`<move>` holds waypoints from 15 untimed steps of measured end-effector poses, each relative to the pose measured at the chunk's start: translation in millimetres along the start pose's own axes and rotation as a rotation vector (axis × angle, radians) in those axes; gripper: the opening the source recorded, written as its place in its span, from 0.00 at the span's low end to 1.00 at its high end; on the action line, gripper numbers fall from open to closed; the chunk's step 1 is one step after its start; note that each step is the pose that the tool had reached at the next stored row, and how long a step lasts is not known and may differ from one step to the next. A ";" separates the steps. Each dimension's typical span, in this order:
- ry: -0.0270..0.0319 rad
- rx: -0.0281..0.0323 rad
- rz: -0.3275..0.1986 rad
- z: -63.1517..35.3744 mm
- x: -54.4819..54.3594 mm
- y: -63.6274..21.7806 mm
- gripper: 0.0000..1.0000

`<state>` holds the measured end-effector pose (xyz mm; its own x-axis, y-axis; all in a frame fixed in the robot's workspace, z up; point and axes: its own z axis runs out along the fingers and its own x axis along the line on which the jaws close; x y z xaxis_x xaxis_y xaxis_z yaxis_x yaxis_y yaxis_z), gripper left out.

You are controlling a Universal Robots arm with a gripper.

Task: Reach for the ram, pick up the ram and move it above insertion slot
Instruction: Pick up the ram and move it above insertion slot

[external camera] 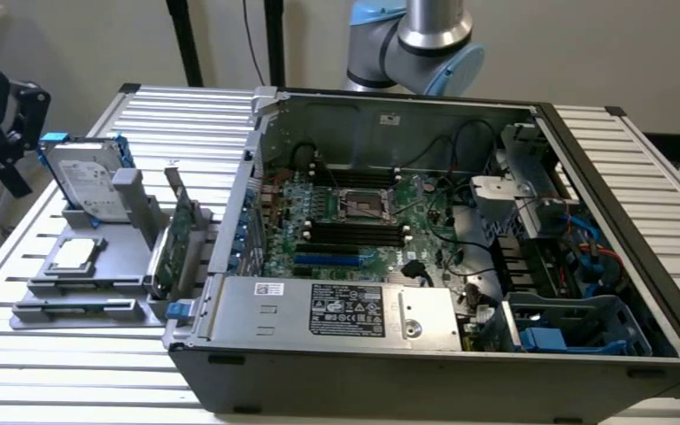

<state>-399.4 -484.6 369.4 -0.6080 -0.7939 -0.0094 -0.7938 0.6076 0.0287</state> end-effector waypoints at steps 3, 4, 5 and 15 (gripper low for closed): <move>-0.0007 0.0026 -0.055 0.6 0.0 0.0 0.11; -0.0010 0.0034 -0.074 0.8 0.0 0.0 0.11; -0.0011 0.0040 -0.092 1.1 0.0 0.0 0.11; -0.0031 0.0116 -0.273 3.1 0.0 -0.1 0.11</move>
<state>-399.4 -484.6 366.3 -0.3712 -0.9284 -0.0183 -0.9285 0.3710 0.0131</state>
